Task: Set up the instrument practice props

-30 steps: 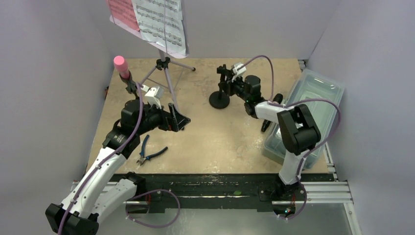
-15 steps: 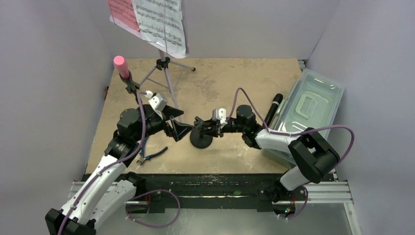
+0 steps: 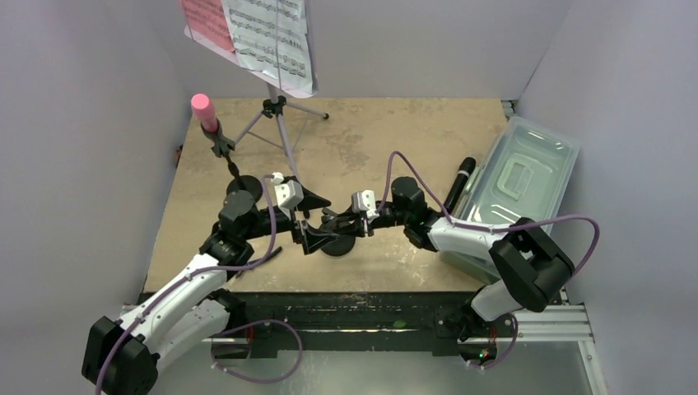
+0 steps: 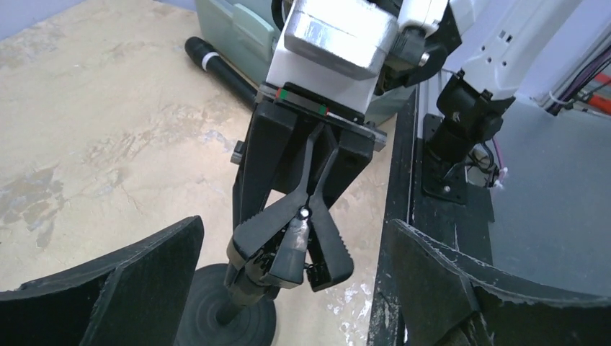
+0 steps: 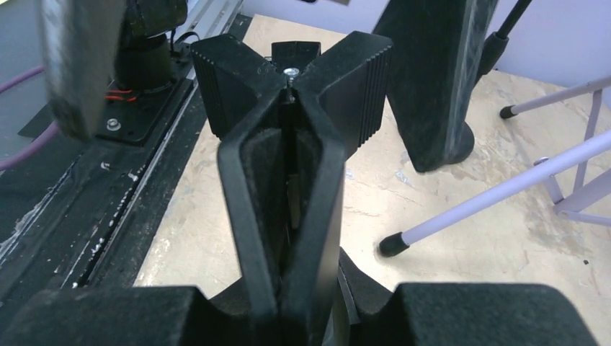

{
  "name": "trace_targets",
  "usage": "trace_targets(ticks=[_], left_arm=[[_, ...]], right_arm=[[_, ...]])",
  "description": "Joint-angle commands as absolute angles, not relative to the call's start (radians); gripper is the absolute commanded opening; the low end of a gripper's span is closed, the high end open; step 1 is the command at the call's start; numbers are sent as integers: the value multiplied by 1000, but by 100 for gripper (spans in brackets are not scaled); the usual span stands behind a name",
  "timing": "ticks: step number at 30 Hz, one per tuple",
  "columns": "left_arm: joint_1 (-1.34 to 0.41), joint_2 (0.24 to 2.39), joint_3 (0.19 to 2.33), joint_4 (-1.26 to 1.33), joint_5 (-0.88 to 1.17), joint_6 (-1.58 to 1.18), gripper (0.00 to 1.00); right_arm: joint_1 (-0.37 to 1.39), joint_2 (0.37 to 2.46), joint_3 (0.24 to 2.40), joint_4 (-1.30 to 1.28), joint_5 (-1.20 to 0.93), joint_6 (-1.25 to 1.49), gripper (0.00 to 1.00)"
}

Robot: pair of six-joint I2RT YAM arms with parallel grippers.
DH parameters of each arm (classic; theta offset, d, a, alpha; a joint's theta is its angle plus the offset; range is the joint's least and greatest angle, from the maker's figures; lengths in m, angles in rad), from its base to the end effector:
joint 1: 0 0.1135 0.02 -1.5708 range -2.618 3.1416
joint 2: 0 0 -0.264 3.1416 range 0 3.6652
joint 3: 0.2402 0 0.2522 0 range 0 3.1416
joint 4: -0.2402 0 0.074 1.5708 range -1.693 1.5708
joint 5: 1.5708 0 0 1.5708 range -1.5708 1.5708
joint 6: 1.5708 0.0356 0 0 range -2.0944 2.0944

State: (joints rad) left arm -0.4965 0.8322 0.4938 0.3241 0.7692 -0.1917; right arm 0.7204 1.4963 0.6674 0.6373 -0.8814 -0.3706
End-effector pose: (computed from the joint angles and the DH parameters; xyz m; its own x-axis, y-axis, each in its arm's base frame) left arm 0.1577 -0.1136 0.2826 -0.1941 -0.0505 -0.9797 0.9339 0.2962 -0.2003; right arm 0.2111 0.2218 0.2183 0.2248 -0.1092 -0.9683 -0.9736 -0.0657 -0.2186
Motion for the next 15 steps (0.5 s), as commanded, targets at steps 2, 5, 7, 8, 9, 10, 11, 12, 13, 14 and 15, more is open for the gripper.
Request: trace_targets(ticks=[2, 5, 7, 8, 9, 10, 11, 12, 13, 14, 15], left_arm=[[-515, 867, 514, 396, 806, -91, 95], [-532, 848, 523, 326, 743, -33, 86], [-536, 833, 517, 324, 706, -19, 78], [-536, 830, 518, 326, 701, -21, 73], [-538, 829, 519, 329, 701, -28, 69], [-539, 831, 519, 334, 701, -36, 65], [-541, 833, 520, 334, 701, -38, 63], [-542, 834, 522, 327, 697, -38, 62], [-544, 835, 525, 313, 684, -35, 60], [-544, 835, 531, 296, 667, -32, 57], [-544, 834, 539, 273, 645, -27, 54]], right_arm=[[734, 1422, 697, 631, -902, -386, 0], [741, 1415, 700, 625, -899, -382, 0], [746, 1418, 705, 623, -901, -375, 0], [750, 1420, 711, 618, -902, -371, 0], [755, 1423, 716, 606, -902, -372, 0], [758, 1426, 722, 592, -899, -375, 0], [761, 1428, 729, 579, -894, -374, 0], [762, 1429, 729, 572, -885, -374, 0], [762, 1426, 730, 571, -863, -362, 2], [762, 1421, 731, 569, -833, -339, 11], [762, 1410, 736, 554, -792, -309, 20]])
